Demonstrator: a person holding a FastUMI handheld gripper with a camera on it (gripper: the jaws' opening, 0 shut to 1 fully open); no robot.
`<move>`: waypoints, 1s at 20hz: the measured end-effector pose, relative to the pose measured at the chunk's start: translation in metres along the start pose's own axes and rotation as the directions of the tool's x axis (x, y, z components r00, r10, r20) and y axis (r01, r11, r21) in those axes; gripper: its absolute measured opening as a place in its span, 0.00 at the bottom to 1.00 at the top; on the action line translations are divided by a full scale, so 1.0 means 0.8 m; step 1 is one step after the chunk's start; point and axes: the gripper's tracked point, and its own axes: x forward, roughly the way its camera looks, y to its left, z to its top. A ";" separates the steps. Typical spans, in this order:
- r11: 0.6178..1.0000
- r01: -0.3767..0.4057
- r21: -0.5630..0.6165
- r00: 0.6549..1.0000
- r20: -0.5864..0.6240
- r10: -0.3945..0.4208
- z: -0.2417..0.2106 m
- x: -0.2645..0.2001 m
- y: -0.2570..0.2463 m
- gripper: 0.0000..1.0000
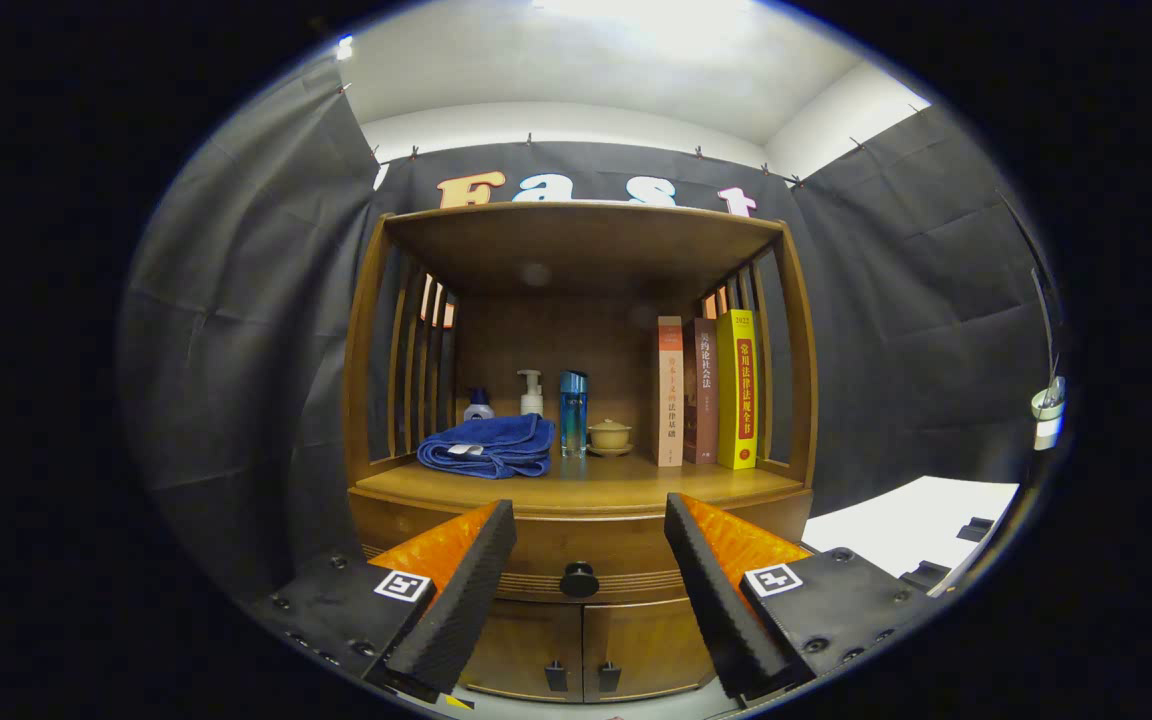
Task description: Pull open the drawer, take out the items inside it, and place them on the countertop above the cabinet.
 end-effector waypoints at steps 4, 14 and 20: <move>1.000 0.020 0.004 1.000 -0.003 -0.020 0.008 -0.001 -0.021 0.98; 1.000 0.019 0.019 1.000 -0.005 -0.018 0.005 0.008 -0.021 0.98; 0.999 -0.017 0.048 1.000 -0.025 0.019 -0.046 0.049 0.007 0.98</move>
